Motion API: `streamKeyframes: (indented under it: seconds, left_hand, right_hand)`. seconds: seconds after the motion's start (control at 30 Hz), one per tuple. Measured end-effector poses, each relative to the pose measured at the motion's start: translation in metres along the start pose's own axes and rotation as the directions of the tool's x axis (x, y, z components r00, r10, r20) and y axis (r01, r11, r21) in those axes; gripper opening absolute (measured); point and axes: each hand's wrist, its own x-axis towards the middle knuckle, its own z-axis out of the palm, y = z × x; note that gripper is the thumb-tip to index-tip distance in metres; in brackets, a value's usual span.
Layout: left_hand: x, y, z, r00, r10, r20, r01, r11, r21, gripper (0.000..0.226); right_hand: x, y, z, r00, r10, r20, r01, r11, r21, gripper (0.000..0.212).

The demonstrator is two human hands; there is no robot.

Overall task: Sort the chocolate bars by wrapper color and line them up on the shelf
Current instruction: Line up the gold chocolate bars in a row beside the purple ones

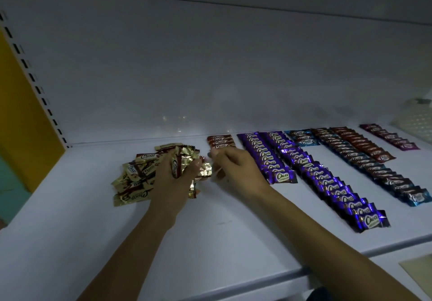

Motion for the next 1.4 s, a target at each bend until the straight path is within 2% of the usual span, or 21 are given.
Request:
streamKeyframes:
  seconds: [0.07,0.13,0.23,0.33,0.43,0.53,0.67,0.8,0.83,0.9,0.97,1.03,1.13,1.27,1.4]
  left_hand:
    - [-0.002,0.000,0.000,1.000,0.008,-0.011,-0.008,1.000,0.025,0.030]
    - [-0.003,0.003,0.000,0.999,0.039,-0.011,-0.038,0.999,0.033,0.022]
    - [-0.004,0.004,-0.001,0.997,0.073,0.011,-0.073,0.995,0.063,0.016]
    - [-0.005,0.006,0.000,0.998,0.046,0.040,-0.049,0.994,0.094,0.040]
    - [-0.007,0.006,-0.001,0.996,0.038,0.080,-0.045,0.996,0.077,0.027]
    - [-0.008,0.010,0.000,0.995,0.011,0.100,-0.016,0.998,0.056,0.027]
    - [-0.009,0.011,0.000,0.992,0.002,0.127,-0.011,0.997,0.070,0.028]
    - [-0.009,0.010,0.000,0.992,0.017,0.127,-0.026,0.998,0.065,0.024]
    - [-0.009,0.010,0.000,0.993,0.015,0.116,-0.023,0.998,0.061,0.025]
    - [-0.009,0.010,-0.001,0.996,0.007,0.087,-0.011,0.999,0.046,0.030]
    - [-0.008,0.009,-0.001,0.998,0.016,0.061,-0.019,0.999,0.038,0.031]
    - [-0.007,0.008,0.000,0.999,0.016,0.049,-0.018,0.999,0.041,0.031]
    - [-0.006,0.007,0.000,0.999,0.020,0.037,-0.021,0.999,0.027,0.031]
    - [-0.007,0.007,0.001,0.999,0.031,0.040,-0.032,0.999,0.037,0.031]
    - [-0.007,0.007,0.002,0.999,0.028,0.038,-0.029,0.999,0.039,0.033]
  right_hand:
    - [-0.013,-0.003,0.009,0.995,0.056,0.080,-0.071,0.977,0.200,0.009]
    - [-0.017,-0.003,0.013,0.998,0.033,0.052,-0.045,0.967,0.252,0.004]
    - [-0.018,-0.002,0.012,0.999,0.034,-0.012,-0.030,0.978,0.205,0.007]
    - [-0.018,-0.003,0.009,0.999,0.049,-0.013,-0.046,0.984,0.170,0.006]
    - [-0.017,-0.006,0.003,0.998,0.043,-0.043,-0.035,0.984,0.172,0.007]
    - [-0.017,-0.009,-0.007,0.995,0.065,-0.074,-0.050,0.979,0.197,0.013]
    - [-0.021,-0.012,-0.019,0.997,0.059,-0.058,-0.050,0.989,0.140,0.013]
    - [-0.017,-0.006,-0.030,0.979,0.031,-0.203,0.002,0.987,0.163,0.013]
    - [-0.016,-0.002,-0.034,0.970,-0.012,-0.242,0.038,0.994,0.101,0.015]
    - [-0.017,0.006,-0.041,0.958,-0.152,-0.241,0.123,0.984,-0.131,0.017]
    - [-0.022,0.011,-0.047,0.950,-0.271,-0.151,0.195,0.900,-0.390,0.016]
    - [-0.028,0.015,-0.051,0.953,-0.300,-0.028,0.228,0.779,-0.584,0.018]
    - [-0.032,0.020,-0.058,0.939,-0.333,0.089,0.301,0.665,-0.684,0.019]
    - [-0.028,0.014,-0.058,0.957,-0.284,0.056,0.238,0.660,-0.712,0.021]
    - [-0.018,0.008,-0.049,0.980,-0.086,0.178,0.198,0.449,-0.871,0.029]
